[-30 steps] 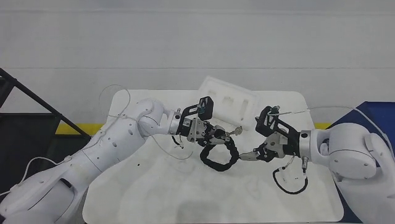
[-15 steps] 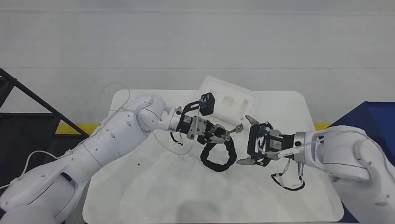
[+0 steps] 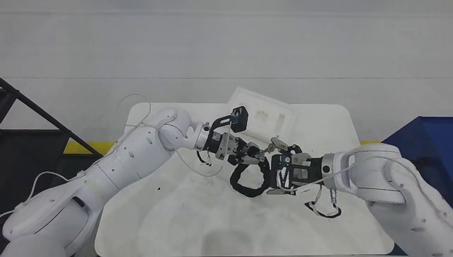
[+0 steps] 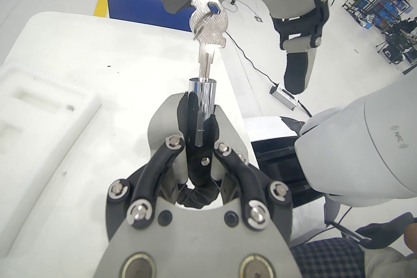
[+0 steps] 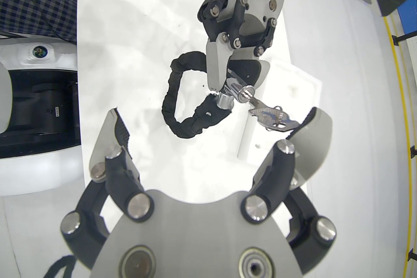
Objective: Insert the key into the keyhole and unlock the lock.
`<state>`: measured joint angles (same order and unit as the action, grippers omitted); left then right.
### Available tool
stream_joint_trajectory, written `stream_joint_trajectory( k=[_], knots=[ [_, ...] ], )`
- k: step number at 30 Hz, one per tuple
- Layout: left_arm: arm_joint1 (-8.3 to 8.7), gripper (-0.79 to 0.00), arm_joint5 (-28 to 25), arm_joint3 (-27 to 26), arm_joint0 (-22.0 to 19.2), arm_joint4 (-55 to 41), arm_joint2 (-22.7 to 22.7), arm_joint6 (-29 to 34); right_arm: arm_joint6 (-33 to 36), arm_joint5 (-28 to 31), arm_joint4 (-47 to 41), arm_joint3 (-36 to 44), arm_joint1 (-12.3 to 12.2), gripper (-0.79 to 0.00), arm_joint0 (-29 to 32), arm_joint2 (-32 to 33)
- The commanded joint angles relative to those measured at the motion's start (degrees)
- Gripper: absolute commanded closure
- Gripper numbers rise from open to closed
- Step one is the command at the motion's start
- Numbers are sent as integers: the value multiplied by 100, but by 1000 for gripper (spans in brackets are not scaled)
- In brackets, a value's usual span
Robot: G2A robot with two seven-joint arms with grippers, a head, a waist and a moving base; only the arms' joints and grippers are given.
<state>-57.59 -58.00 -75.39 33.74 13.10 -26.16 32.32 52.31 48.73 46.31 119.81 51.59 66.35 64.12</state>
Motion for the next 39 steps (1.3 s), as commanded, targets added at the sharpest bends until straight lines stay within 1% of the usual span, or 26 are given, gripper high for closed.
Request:
stream_joint_trajectory(
  k=[1, 5, 9, 12, 14, 17, 18, 19, 20, 21, 23, 26, 29, 31, 36, 39],
  knots=[
    [-10, 0, 0, -3, -9, 32, -2, 7, 1, -42, -14, -29, -2, -785, -30, -38],
    [-17, 0, 0, 21, -9, 64, -19, 4, 31, -110, -106, -116, -17, -785, -68, -48],
    [-2, 0, 0, -22, 16, 149, -54, -27, 9, -6, -236, -204, -59, -785, -114, 103],
    [21, 0, 0, -90, 53, 207, -73, -39, -218, 241, -55, -183, -93, -785, -148, 303],
    [39, 0, 0, -135, 69, 249, -79, -23, -459, 406, 235, -156, -108, -785, -141, 423],
    [64, 0, 0, -182, 82, 297, -95, -16, -909, 488, 881, -54, -114, -785, -76, 556],
    [72, 0, 0, -190, 88, 310, -100, -17, -1066, 485, 1088, -15, -114, -711, -44, 581],
    [79, 0, 0, -204, 92, 323, -107, -21, -1235, 478, 1263, -3, -113, -523, -1, 598],
    [86, 0, 0, -217, 98, 333, -112, -25, -1402, 487, 1414, 11, -112, -431, 37, 611],
    [92, 0, 0, -236, 104, 347, -113, -25, -1548, 496, 1564, 23, -113, -385, 74, 621],
    [103, 0, 0, -270, 119, 362, -108, -24, -1777, 532, 1833, 51, -114, -348, 151, 609],
    [112, 0, 0, -301, 126, 374, -94, -18, -1975, 591, 2189, 73, -116, -332, 222, 535],
    [117, 0, 0, -312, 117, 363, -86, -26, -2010, 589, 2486, 94, -114, -329, 250, 434],
    [120, 0, 0, -309, 114, 360, -83, -37, -2028, 536, 2581, 123, -110, -311, 263, 378],
    [125, 0, 0, -324, 111, 366, -68, -56, -2102, 449, 2729, 220, -108, -308, 296, 334],
    [130, 0, 0, -341, 106, 361, -55, -64, -2170, 412, 2832, 296, -112, -286, 331, 334]
  ],
)
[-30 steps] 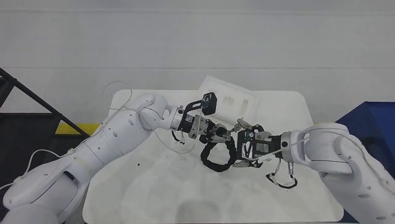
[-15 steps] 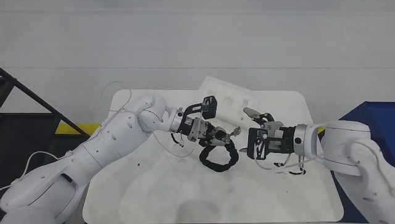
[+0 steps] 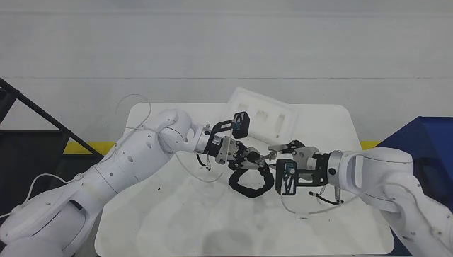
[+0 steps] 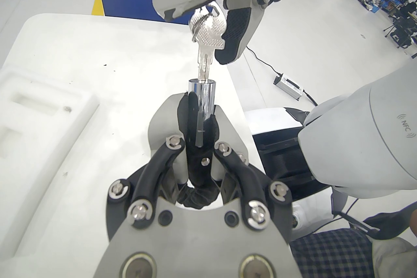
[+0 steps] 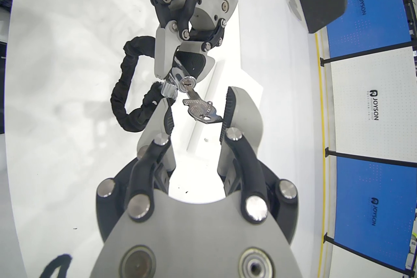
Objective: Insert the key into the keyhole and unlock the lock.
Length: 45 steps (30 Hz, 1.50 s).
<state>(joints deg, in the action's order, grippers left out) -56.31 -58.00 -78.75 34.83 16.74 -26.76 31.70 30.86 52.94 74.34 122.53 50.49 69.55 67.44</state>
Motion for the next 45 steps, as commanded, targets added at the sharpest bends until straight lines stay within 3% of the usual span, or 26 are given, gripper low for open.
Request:
stream_joint_trajectory(
  k=[1, 5, 10, 22, 28, 39, 45],
  knots=[
    [3, 0, 0, -8, -4, -3, 8, 0, -38, -3, 50, 40, -3, -280, 19, 0],
    [9, 0, 0, -17, -15, -14, 23, -10, -75, 18, 157, 138, -10, -259, 49, -9],
    [22, 0, 0, -40, -26, -31, 43, -26, -201, 6, 152, 157, -10, 0, 67, -25],
    [65, 0, 0, -87, -39, -24, 79, -68, -181, -199, -667, -77, 7, 0, 31, -5],
    [76, 0, 0, -101, -52, -1, 104, -127, 381, -429, -1604, -264, 21, 0, -106, -128],
    [110, 0, 0, -183, -75, 266, 93, -319, 1612, -1499, -3837, -623, 45, 0, -425, -345],
    [152, 0, 0, -300, -28, 595, 40, -536, 2119, -2068, -4566, -718, 51, 0, -542, -423]
  ],
)
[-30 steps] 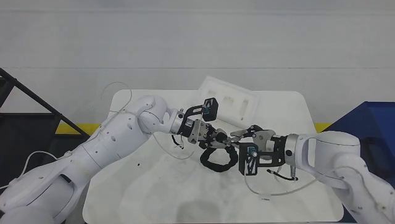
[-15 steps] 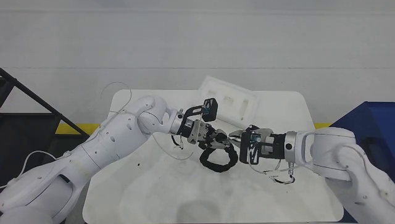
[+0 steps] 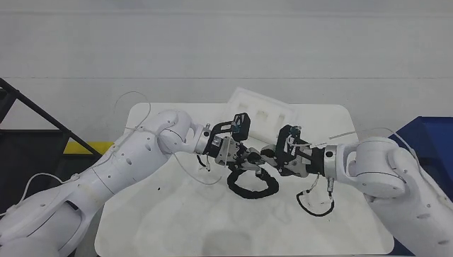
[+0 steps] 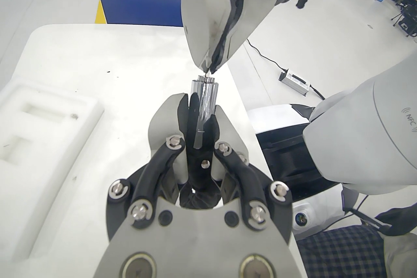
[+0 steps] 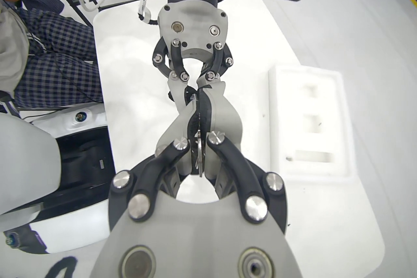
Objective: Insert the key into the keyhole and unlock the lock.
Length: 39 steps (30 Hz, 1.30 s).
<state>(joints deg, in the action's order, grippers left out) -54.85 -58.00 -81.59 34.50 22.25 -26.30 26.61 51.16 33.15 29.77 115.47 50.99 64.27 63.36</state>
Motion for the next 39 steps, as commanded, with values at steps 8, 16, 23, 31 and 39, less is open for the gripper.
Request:
stream_joint_trajectory(
  k=[8, 16, 23, 31, 39],
  knots=[
    [54, 0, 0, 34, 35, 364, -16, -58, 263, -352, -610, -88, 7, -785, -142, -2],
    [135, 0, 587, 363, 169, 677, -74, 650, 310, -314, -730, -279, -65, -785, 55, 319],
    [137, 0, 1406, 312, 229, 1065, 2, 1588, 275, -162, -642, -388, -114, -785, 282, 468],
    [12, -785, 1583, 502, 197, 992, 127, 2139, -277, 454, -557, -873, -104, -785, 311, 444],
    [-22, -785, 1221, 772, -68, 796, -130, 2062, -1072, 1265, -479, -1769, -30, -785, -78, 332]
  ],
)
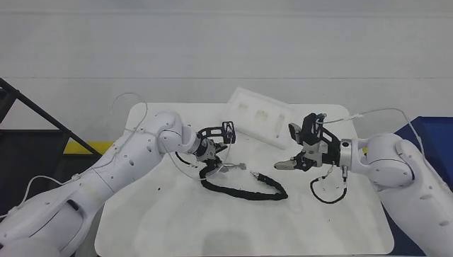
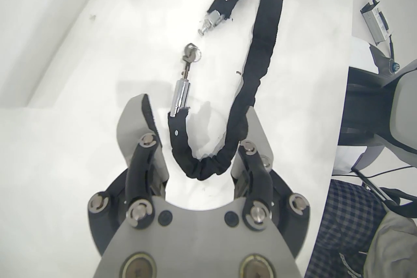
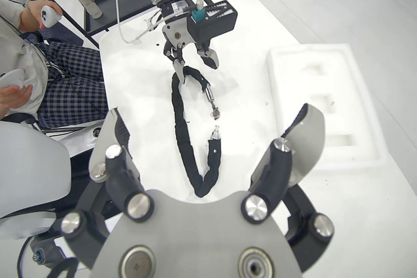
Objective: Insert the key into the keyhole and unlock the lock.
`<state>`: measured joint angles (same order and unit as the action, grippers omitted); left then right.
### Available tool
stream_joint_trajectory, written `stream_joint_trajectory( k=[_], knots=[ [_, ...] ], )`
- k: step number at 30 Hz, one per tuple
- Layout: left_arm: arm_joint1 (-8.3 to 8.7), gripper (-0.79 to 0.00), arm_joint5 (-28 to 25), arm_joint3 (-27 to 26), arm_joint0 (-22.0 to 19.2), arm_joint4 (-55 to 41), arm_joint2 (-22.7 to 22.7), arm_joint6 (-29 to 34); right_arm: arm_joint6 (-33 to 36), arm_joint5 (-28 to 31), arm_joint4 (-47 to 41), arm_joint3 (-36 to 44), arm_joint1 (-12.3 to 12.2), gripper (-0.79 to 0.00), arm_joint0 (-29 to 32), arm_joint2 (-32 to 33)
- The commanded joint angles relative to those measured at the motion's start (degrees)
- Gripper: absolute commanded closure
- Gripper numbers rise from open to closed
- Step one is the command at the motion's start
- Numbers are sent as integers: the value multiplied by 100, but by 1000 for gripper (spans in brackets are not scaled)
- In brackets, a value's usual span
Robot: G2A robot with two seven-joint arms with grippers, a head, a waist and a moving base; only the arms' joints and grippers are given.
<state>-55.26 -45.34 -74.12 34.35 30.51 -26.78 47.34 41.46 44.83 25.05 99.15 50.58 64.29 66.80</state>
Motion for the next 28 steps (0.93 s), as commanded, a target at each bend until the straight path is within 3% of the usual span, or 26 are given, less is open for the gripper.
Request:
stream_joint_trajectory(
  k=[1, 10, 15, 22, 28],
  knots=[
    [44, -785, -98, 33, -111, -58, -177, -18, -211, 216, -12, -277, 24, -785, -176, -20],
    [392, -785, -774, -19, -629, -693, -1136, 386, -610, 985, 105, -1521, 139, -785, -1344, -144],
    [599, -785, -888, -106, -807, -1050, -1455, 273, -600, 1208, 121, -1735, 157, -785, -1848, -147],
    [835, -785, -977, -222, -1003, -1338, -1741, 184, -348, 1263, 25, -1749, 98, -785, -2136, -26],
    [846, -785, -977, -231, -999, -1358, -1751, 183, -348, 1264, 24, -1749, 98, -785, -2136, -26]
  ],
)
